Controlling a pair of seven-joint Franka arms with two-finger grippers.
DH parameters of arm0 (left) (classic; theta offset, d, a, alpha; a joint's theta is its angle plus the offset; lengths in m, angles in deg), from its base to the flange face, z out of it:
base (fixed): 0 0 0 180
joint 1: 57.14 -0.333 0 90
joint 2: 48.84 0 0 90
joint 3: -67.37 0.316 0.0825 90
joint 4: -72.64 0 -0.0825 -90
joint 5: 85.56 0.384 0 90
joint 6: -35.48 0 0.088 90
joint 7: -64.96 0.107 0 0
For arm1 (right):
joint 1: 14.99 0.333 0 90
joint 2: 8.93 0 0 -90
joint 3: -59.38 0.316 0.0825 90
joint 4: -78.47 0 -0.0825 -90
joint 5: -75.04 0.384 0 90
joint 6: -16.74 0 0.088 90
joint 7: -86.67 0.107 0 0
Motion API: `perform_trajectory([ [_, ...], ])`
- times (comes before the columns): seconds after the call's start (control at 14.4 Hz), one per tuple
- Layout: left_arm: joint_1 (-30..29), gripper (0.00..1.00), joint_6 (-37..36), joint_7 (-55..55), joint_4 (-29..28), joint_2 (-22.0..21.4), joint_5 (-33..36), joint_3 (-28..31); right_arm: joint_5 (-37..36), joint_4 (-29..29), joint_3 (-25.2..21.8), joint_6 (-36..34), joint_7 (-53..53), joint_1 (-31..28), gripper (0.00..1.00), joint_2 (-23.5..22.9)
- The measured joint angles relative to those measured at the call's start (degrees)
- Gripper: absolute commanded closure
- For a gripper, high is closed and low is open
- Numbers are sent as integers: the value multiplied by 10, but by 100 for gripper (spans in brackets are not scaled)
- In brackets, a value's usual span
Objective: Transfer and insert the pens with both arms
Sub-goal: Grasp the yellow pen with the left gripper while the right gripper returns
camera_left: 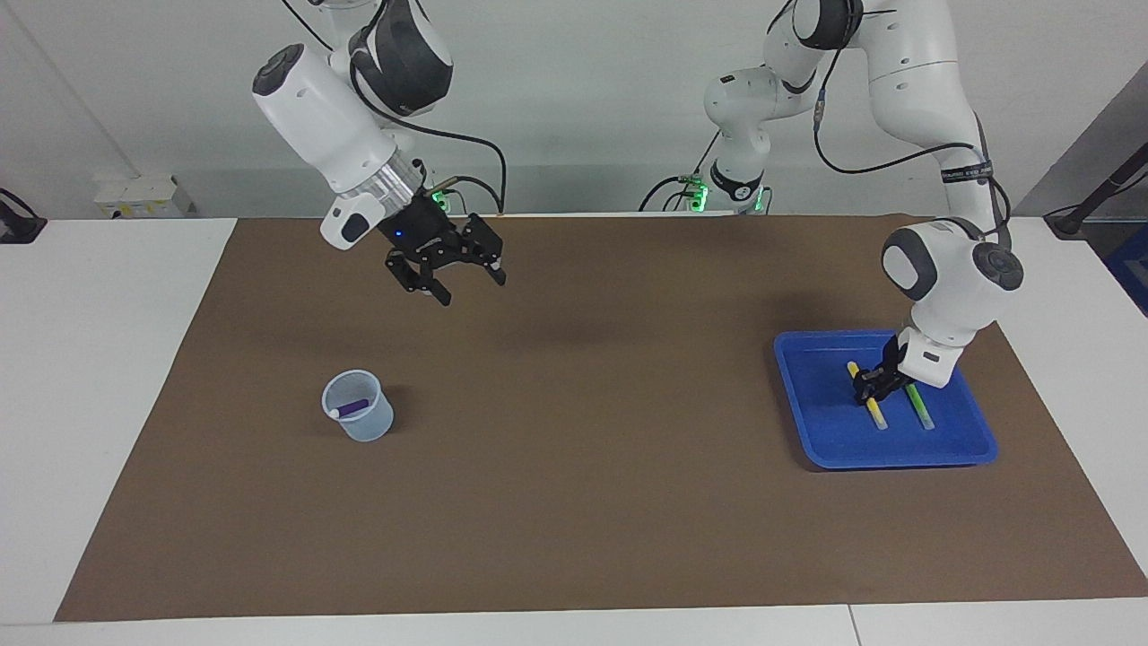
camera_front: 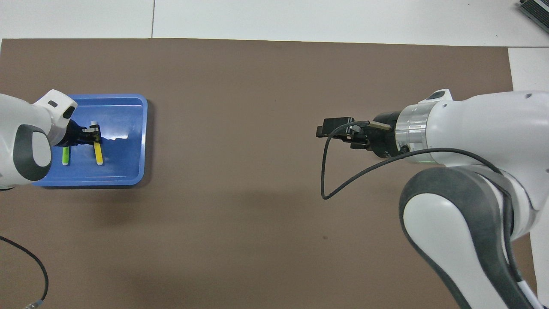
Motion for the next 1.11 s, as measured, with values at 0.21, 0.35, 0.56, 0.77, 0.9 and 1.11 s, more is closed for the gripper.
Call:
perform_trajectory([
  [0.21, 0, 100, 0, 0, 0, 0, 0, 0, 13, 0, 1, 0, 29, 11, 0, 2],
  [0.35, 0, 100, -6, 0, 2, 0, 0, 0, 34, 0, 1, 0, 61, 15, 0, 2],
  [0.56, -1, 100, -82, 0, 41, -3, -1, 0, 45, 0, 1, 1, 73, 18, 5, 2],
  [0.77, 0, 100, -176, -8, 80, -23, -54, -1, 46, 0, 1, 13, 93, 27, 5, 2],
  [0.9, 1, 100, -230, -51, 88, -50, -81, -7, 46, 0, 2, 25, 111, 36, 5, 2],
  [1.11, 20, 100, -302, -136, 91, -95, -91, -22, 46, 0, 1, 29, 115, 40, 5, 2],
])
